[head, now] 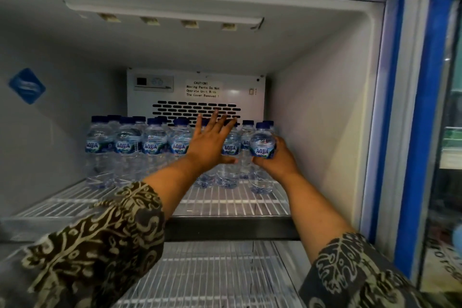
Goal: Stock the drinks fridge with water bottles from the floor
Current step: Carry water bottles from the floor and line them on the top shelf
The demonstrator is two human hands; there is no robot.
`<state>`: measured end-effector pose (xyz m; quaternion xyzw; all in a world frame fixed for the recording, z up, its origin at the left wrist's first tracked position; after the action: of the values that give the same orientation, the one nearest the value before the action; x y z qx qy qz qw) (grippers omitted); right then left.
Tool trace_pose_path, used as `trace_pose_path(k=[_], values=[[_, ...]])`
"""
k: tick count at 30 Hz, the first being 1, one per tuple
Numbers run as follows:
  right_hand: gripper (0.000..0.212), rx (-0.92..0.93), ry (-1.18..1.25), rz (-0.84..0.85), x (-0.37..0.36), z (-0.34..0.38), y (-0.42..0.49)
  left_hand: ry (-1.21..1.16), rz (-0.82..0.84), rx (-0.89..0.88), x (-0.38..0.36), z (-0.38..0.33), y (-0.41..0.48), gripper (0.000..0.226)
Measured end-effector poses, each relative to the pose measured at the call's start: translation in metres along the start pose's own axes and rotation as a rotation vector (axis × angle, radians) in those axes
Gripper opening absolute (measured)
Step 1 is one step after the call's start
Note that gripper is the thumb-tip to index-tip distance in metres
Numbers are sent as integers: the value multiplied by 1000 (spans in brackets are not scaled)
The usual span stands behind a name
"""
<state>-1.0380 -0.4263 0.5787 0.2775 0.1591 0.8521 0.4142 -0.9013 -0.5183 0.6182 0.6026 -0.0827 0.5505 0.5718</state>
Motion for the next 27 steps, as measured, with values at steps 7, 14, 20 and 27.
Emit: trace_pose_path(k=[7, 14, 20, 27], values=[[69, -139, -6, 80, -4, -12, -4, -107, -52, 54, 0, 5, -8, 102], [54, -199, -53, 226, -11, 7, 6, -118, -48, 58, 1, 2, -8, 104], [50, -184, -39, 201, -23, 11, 5, -140, -76, 61, 1, 2, -9, 102], [50, -86, 9, 150, -23, 8, 4, -65, -56, 82, -1, -1, -7, 102]])
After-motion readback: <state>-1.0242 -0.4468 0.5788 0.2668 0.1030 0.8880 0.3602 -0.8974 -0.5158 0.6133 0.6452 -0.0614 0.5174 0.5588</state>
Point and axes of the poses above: each hand's wrist, its own y-axis towards the middle knuckle, its own x-axis out of the back of the hand, z = x × y, the point moved 8 cm from there along y, towards the middle knuckle, and after that the axes turned 1 degree about -x, right-handed, at the moved point
